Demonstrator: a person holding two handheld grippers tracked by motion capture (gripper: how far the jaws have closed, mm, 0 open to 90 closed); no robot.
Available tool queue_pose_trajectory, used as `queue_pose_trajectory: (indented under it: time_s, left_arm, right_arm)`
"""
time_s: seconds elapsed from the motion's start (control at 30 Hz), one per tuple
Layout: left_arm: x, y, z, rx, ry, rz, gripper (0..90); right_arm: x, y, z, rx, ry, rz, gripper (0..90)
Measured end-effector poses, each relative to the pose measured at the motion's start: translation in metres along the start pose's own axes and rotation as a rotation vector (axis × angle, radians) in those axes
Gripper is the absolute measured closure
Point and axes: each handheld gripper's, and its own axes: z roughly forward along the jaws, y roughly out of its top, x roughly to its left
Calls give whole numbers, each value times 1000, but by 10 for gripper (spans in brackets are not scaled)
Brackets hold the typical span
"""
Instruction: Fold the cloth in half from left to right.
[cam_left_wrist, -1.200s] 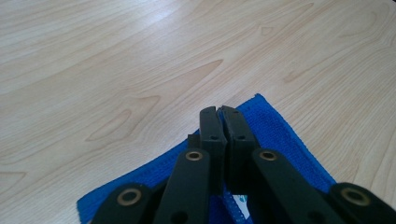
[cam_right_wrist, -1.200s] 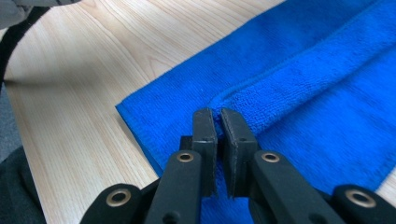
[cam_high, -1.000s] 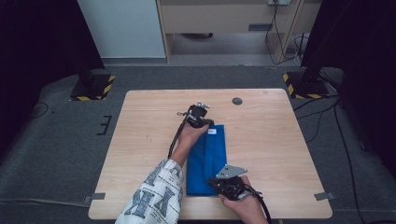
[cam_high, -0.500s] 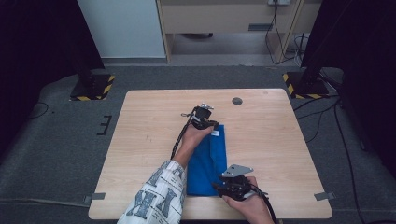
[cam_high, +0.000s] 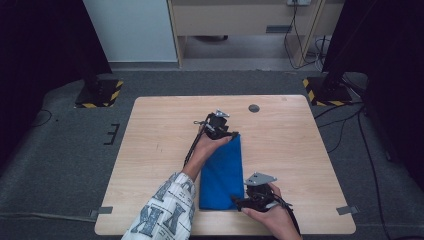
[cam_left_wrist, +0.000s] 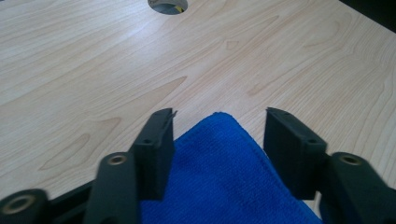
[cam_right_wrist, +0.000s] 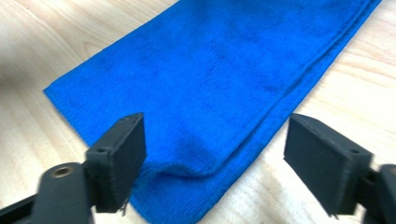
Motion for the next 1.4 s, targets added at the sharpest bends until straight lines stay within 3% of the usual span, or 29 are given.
queue_pose_trajectory:
  time_s: [0.47, 0.7, 1.03, 1.23, 1.4]
  left_arm:
    - [-1, -6, -11, 7, -13, 30, 101]
    - [13, -13, -22, 2, 3, 13, 89]
    - [30, -26, -41, 7, 41, 23, 90]
    - [36, -30, -52, -2, 89, 36, 93]
    - [41, -36, -56, -5, 96, 30, 95]
  right_arm:
    - [-12, 13, 9, -24, 6, 4, 77]
    - [-25, 22, 20, -21, 3, -1, 88]
    - [-49, 38, 36, -25, -31, 9, 102]
    - [-57, 48, 45, -15, -51, 6, 114]
    - [-62, 57, 49, -24, -60, 6, 144]
